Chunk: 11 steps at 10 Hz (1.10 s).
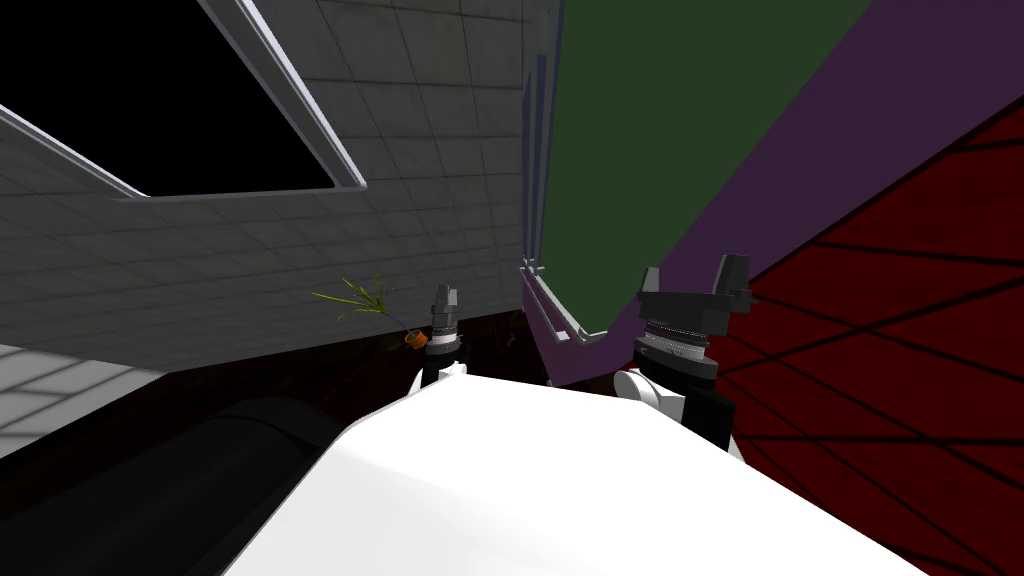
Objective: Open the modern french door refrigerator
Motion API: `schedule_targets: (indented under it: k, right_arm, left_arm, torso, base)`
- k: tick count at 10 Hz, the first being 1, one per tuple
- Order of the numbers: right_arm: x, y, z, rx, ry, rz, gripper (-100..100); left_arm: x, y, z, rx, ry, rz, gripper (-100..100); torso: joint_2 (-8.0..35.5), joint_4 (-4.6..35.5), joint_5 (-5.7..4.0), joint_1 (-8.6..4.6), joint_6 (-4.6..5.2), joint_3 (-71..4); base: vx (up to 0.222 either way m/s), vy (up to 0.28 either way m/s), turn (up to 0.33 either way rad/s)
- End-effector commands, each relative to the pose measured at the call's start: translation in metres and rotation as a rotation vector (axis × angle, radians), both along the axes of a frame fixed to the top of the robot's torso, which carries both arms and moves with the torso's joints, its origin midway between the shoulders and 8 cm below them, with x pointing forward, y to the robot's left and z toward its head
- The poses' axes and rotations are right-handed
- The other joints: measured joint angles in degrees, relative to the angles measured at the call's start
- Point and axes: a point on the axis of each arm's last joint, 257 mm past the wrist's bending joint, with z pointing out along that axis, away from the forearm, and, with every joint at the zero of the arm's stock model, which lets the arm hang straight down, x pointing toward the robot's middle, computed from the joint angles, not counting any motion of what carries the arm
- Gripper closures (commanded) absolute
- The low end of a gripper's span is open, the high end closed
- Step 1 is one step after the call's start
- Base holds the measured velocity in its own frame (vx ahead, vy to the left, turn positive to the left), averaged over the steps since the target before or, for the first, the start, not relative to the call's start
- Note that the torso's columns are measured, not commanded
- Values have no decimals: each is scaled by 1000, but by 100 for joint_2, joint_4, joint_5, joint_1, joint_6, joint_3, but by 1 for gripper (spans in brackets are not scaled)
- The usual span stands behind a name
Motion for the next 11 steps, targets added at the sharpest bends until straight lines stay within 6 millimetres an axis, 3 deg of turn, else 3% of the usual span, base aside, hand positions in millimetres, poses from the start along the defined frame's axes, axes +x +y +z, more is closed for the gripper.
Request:
schedule_targets:
  k: [1, 9, 10, 11]
  right_arm:
    - [0, 0, 0, 0, 0, 0, 0]
    - [0, 0, 0, 0, 0, 0, 0]
    - [2, 5, -1, -42, 10, -4, -100]
    - [3, 8, -3, -78, 18, -13, -100]
  left_arm:
    - [0, 0, 0, 0, 0, 0, 0]
    - [0, 0, 0, 0, 0, 0, 0]
    - [0, 0, 0, 0, 0, 0, 0]
    - [0, 0, 0, 0, 0, 0, 0]
  torso:
    - [232, 235, 0, 0, 0, -467]
    - [3539, 3537, 0, 0, 0, -7073]
    - [3962, 3960, 0, 0, 0, -7919]
    - [4154, 4149, 1, 2, 0, -8314]
  base:
    - [0, 0, 0]
    - [0, 0, 0]
    - [11, 7, 0]
    - [9, 14, -2]
